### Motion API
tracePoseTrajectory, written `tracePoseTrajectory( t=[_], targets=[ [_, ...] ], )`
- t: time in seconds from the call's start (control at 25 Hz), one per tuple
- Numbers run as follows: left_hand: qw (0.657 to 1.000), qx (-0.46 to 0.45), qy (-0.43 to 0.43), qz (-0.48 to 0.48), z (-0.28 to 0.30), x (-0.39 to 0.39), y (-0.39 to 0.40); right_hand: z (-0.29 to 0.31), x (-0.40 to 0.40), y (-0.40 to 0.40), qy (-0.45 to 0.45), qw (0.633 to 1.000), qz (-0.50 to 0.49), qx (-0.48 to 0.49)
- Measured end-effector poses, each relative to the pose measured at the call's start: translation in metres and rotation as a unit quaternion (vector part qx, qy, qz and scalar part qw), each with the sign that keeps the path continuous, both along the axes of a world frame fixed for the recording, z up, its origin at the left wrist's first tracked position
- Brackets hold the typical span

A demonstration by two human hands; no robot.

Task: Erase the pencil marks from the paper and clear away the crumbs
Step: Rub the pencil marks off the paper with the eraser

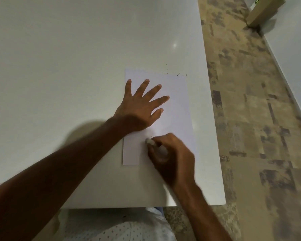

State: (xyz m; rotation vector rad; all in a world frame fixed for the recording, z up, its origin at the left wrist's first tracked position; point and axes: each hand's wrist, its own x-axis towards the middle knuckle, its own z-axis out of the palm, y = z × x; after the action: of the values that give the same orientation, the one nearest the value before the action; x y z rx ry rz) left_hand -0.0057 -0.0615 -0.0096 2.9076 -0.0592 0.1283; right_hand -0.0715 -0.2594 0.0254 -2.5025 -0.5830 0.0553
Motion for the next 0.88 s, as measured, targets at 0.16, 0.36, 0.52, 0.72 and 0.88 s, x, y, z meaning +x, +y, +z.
tracePoseTrajectory(
  t=[0.16, 0.36, 0.52, 0.72, 0.88],
  targets=[
    [1.000, 0.011, 0.002, -0.010, -0.003, 0.003, 0.001, 0.020, 0.064, -0.002, -0.048, 0.987, -0.153, 0.020],
    [0.999, 0.027, -0.043, -0.013, -0.007, 0.002, 0.001, -0.002, -0.006, 0.002, 0.011, 1.000, 0.025, 0.016],
    [1.000, 0.013, -0.006, -0.018, -0.005, 0.006, 0.002, 0.017, 0.060, 0.004, -0.058, 0.990, -0.128, 0.003],
    [0.999, 0.024, -0.045, -0.014, -0.006, 0.001, 0.001, 0.001, -0.008, 0.010, -0.009, 0.999, 0.038, -0.014],
    [1.000, 0.015, 0.000, -0.021, -0.002, 0.004, 0.002, 0.018, 0.055, 0.010, -0.047, 0.992, -0.113, -0.011]
  ],
)
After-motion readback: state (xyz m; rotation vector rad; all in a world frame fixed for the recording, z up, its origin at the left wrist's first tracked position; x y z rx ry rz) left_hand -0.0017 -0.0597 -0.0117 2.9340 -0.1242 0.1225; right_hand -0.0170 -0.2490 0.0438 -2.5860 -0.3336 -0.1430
